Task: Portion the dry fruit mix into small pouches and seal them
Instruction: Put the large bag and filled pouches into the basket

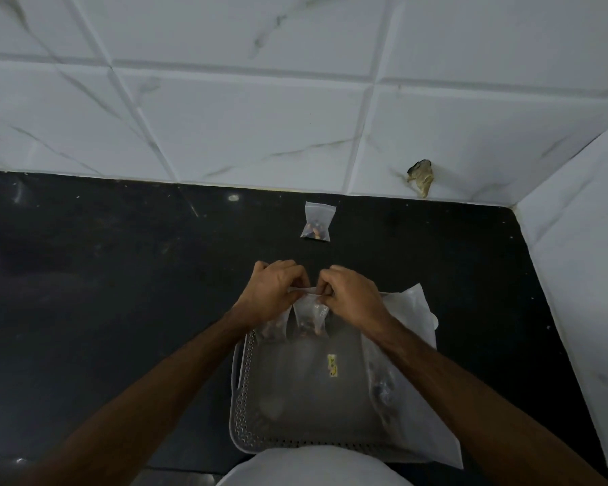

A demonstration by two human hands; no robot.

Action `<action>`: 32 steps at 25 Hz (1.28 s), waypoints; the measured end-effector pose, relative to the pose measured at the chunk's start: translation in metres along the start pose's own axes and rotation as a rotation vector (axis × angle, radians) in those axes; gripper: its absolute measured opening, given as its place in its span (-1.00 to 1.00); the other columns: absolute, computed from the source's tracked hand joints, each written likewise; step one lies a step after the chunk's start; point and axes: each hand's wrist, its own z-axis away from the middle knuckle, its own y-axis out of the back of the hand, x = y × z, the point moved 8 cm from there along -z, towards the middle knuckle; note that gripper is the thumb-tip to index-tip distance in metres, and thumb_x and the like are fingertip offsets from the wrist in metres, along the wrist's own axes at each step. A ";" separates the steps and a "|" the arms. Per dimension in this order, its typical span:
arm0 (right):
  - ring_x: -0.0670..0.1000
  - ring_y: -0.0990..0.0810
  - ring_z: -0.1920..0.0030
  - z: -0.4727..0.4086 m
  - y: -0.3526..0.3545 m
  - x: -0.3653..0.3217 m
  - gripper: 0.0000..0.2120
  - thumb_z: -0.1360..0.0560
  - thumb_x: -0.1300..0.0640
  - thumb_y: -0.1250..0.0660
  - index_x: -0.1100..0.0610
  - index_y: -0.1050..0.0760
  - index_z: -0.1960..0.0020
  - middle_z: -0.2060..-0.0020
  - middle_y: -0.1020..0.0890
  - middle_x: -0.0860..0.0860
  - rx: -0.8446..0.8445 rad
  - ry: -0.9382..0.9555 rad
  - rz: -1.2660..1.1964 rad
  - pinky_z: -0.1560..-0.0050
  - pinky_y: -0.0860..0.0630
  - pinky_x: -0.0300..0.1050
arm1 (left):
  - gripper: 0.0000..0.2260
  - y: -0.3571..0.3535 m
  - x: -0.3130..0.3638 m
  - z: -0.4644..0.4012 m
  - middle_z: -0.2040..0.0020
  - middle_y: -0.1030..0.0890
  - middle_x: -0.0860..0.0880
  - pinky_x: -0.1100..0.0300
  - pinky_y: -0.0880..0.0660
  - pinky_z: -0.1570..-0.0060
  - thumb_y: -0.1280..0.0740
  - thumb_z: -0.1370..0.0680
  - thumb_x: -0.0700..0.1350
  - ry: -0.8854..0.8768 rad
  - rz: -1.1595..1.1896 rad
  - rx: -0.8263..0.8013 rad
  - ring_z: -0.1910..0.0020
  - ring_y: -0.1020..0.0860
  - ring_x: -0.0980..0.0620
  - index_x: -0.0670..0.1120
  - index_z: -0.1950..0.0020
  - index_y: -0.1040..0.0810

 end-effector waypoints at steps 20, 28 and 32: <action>0.02 -0.66 0.03 -0.074 0.039 0.083 -0.88 -0.59 0.09 -0.37 0.12 -0.58 -0.08 0.01 -0.69 0.06 0.045 -0.469 -0.688 0.08 -0.61 -0.12 | -0.77 0.027 -0.046 -0.076 -0.15 -0.61 0.04 0.04 -0.51 -0.23 -0.36 -0.62 0.01 0.285 0.409 -0.030 -0.14 -0.58 0.07 -0.03 -0.24 -0.56; 0.06 -0.63 -0.10 -0.118 0.014 0.091 -0.62 -0.53 0.15 -0.43 0.11 -0.43 -0.30 -0.08 -0.61 0.08 0.045 -0.572 -0.823 -0.21 -0.60 0.10 | -0.87 -0.014 -0.066 -0.133 0.05 -0.68 -0.04 0.29 -0.56 0.04 -0.35 -0.60 -0.29 0.517 0.822 -0.040 0.13 -0.66 0.16 -0.08 -0.06 -0.56; 0.01 -0.60 -0.05 -0.129 0.010 0.087 -0.80 -0.59 0.18 -0.37 0.14 -0.48 -0.19 -0.01 -0.63 0.04 0.084 -0.618 -1.039 -0.01 -0.54 -0.08 | -0.59 -0.030 -0.077 -0.145 0.03 -0.71 -0.08 0.29 -0.58 0.12 -0.40 -0.54 -0.25 0.544 0.914 0.003 0.11 -0.69 0.12 -0.26 -0.37 -0.45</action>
